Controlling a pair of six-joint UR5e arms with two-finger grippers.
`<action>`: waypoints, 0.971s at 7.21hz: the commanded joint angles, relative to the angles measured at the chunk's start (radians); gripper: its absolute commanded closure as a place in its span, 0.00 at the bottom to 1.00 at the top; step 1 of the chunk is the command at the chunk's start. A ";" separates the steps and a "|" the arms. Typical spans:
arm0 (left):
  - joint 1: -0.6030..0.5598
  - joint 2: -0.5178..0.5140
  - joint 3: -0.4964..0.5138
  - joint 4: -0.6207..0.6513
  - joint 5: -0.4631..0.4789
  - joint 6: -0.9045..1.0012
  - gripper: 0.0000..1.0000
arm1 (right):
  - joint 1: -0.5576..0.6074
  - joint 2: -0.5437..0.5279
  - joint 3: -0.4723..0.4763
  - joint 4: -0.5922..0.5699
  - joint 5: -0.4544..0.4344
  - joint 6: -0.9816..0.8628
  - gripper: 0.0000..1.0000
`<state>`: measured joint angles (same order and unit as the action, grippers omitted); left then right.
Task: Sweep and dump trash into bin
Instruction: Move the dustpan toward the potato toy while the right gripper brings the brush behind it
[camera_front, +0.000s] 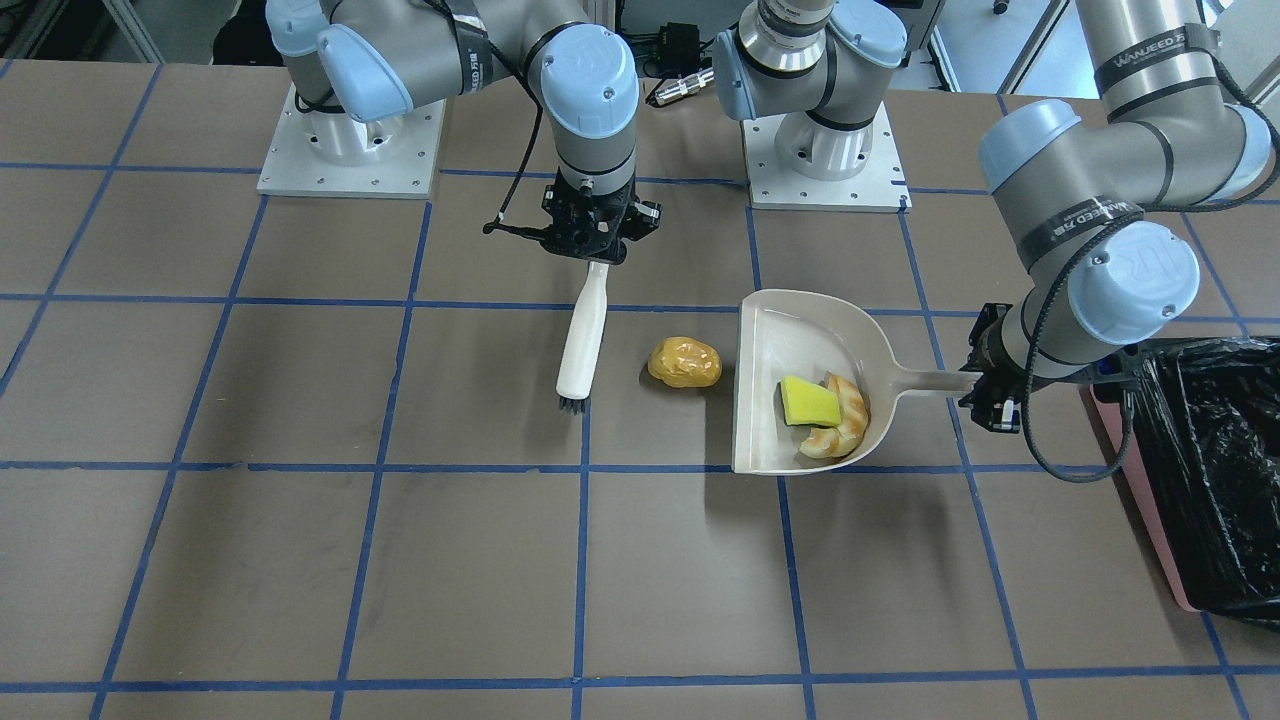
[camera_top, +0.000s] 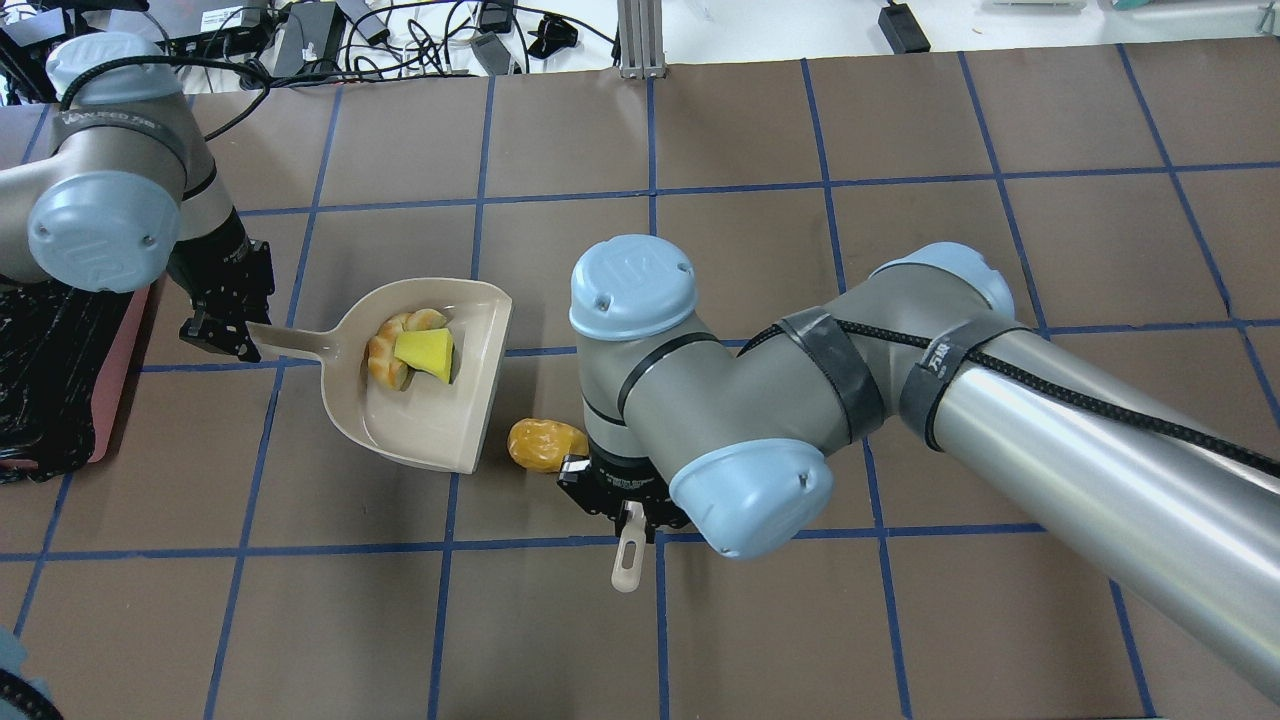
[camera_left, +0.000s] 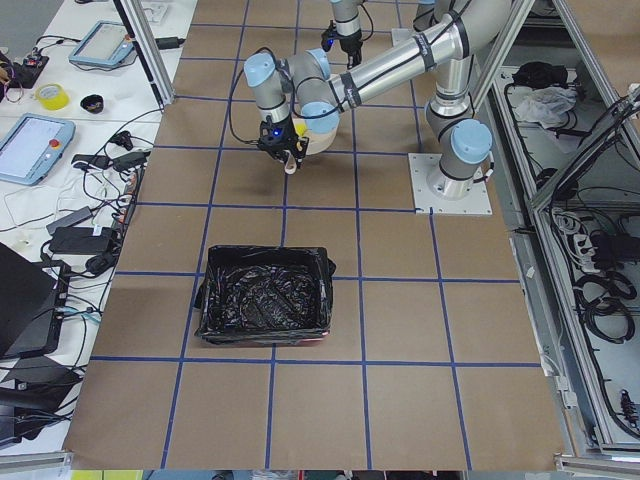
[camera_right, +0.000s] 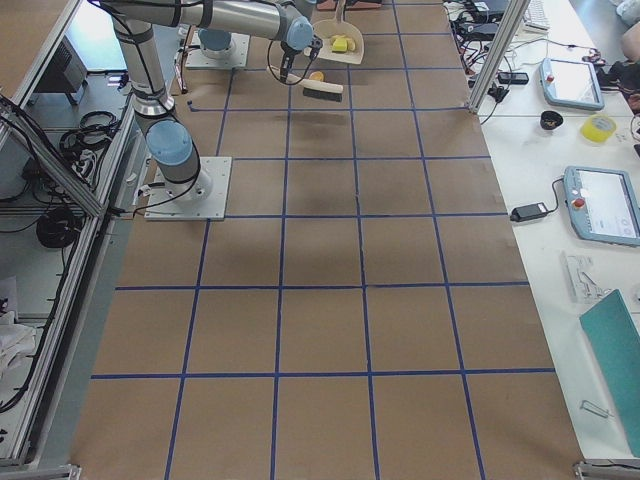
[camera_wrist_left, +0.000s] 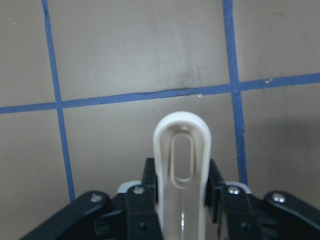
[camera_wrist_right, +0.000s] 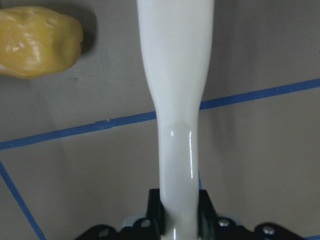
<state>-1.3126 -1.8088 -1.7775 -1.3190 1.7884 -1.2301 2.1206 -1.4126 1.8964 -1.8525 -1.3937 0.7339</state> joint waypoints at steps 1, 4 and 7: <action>0.036 0.009 -0.045 0.007 0.042 -0.052 1.00 | 0.044 0.026 0.015 -0.042 0.001 0.039 1.00; 0.053 0.012 -0.135 0.122 0.036 -0.124 1.00 | 0.081 0.081 0.017 -0.073 0.001 0.047 1.00; 0.050 0.023 -0.226 0.190 0.032 -0.238 1.00 | 0.116 0.106 0.018 -0.100 -0.008 0.078 1.00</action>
<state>-1.2595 -1.7915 -1.9803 -1.1426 1.8220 -1.4246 2.2249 -1.3134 1.9141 -1.9424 -1.3967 0.7992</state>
